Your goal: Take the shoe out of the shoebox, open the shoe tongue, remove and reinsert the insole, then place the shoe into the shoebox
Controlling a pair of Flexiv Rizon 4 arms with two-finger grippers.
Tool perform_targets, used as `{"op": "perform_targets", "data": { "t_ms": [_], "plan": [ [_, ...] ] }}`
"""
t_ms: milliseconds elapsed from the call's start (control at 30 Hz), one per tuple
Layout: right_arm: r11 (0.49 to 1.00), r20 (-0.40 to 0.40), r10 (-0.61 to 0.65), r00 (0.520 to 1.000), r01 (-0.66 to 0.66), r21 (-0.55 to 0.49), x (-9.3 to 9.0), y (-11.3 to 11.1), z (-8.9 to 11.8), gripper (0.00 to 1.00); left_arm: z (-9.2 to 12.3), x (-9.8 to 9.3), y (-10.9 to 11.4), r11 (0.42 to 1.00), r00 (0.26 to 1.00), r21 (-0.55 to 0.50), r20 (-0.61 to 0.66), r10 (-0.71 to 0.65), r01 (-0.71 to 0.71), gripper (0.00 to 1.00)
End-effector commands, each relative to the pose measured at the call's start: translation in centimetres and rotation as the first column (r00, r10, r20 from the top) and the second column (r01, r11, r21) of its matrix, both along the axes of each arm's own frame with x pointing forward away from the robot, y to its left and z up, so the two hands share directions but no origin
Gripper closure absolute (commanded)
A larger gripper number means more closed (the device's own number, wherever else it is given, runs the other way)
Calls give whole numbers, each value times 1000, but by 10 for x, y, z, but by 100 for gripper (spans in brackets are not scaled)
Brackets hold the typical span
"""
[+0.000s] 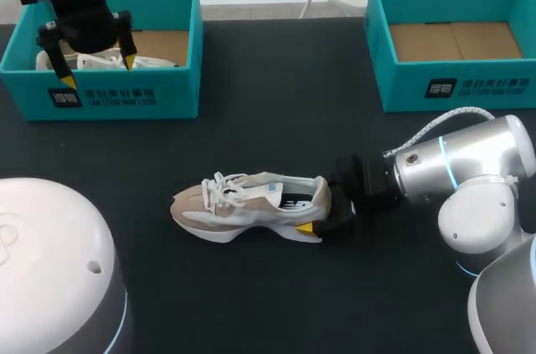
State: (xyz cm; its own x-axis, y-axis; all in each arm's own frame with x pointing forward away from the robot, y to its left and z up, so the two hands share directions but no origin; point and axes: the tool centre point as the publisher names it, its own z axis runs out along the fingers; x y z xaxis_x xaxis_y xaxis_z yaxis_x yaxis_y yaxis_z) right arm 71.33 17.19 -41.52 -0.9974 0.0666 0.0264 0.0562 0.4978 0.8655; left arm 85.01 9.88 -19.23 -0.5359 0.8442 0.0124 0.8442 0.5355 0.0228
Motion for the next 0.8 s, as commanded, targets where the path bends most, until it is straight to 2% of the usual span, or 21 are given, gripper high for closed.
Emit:
{"op": "perform_targets", "data": {
  "t_ms": [33, 67, 167, 200, 267, 800],
  "plan": [
    [1000, 0, -2, 1000, 2, -5, 1, 5, -4, 100, 2, -20, -6, 816, 822, -135, 21, 569, -562, 0],
    [1000, 0, -2, 1000, 2, -5, 1, 5, -4, 100, 2, -24, -7, 792, 795, -139, 48, 605, -594, 0],
    [1000, 0, -2, 1000, 2, -5, 1, 5, -4, 100, 1, -38, -16, 652, 652, -149, 55, 756, -743, 0],
    [1000, 0, -2, 1000, 2, -5, 1, 5, -4, 100, 0, -42, -19, 607, 607, -133, 40, 793, -784, 0],
    [1000, 0, -2, 1000, 2, -5, 1, 5, -4, 100, -3, -50, -24, 520, 530, -169, -19, 848, -837, 0],
    [1000, 0, -2, 1000, 2, -5, 1, 5, -4, 100, -3, -50, -24, 520, 530, -169, -19, 848, -837, 0]
  ]
}}
